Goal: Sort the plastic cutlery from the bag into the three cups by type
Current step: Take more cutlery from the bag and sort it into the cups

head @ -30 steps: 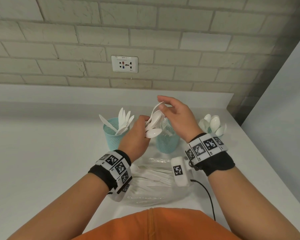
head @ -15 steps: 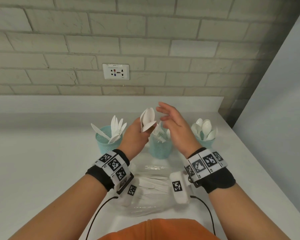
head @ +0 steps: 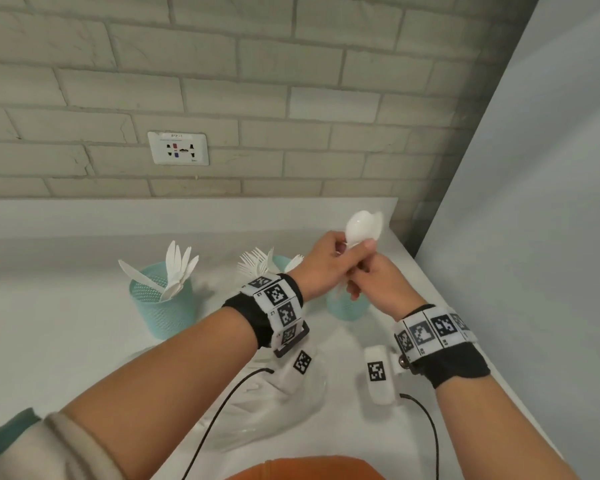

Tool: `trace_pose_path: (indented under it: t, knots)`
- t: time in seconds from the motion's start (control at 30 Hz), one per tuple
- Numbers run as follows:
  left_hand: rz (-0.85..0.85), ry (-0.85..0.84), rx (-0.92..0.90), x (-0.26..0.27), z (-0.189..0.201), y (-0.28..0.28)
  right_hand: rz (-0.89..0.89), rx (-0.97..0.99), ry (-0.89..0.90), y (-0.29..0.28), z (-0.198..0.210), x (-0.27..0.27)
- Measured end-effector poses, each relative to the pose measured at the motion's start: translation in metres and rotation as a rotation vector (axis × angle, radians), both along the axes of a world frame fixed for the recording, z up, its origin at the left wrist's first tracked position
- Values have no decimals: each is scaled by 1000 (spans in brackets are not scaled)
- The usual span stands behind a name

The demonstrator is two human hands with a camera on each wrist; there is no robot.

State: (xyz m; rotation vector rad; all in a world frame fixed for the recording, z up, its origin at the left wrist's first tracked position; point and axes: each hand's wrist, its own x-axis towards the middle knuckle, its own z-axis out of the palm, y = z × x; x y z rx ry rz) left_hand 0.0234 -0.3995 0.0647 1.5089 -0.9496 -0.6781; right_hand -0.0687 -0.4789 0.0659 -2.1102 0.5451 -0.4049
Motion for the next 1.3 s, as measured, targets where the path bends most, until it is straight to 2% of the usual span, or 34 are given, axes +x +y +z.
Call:
trace_pose_path:
  t: [0.03, 0.1, 0.2, 0.27, 0.3, 0.4, 0.57, 0.67, 0.93, 1.1, 1.2, 1.3]
  knots:
    - [53, -70, 54, 0, -7, -4, -45, 29, -35, -11, -4, -2]
    - [118, -352, 193, 2, -25, -12, -183, 88, -126, -29, -11, -3]
    - [120, -1002, 448, -2, -47, -16, -353, 140, -207, -47, -21, -2]
    - [107, -1224, 527, -6, -51, -19, -410, 103, -226, -55, -30, 3]
    - [103, -1253, 559, -6, -52, -22, -440, 81, -221, -60, -36, 5]
    - [86, -1247, 590, -4, -48, -28, -425, 29, -134, -67, -45, 9]
    - [98, -1166, 571, 2, -50, -35, -204, -109, 163, -61, -37, 7]
    - [136, -1128, 534, 4, -51, -39, -233, -146, 245, -62, -42, 7]
    - [122, -1130, 463, 1, -43, -31, -341, -47, 75, -61, -46, 3]
    - [136, -1077, 277, 0, -19, 22, -407, -58, -99, -38, -37, 3]
    - [110, -933, 328, 5, -18, 75, -307, -59, -158, 1, -30, 9]
    - [30, -845, 525, 17, -29, 128, -71, -23, -132, 49, -31, 14]
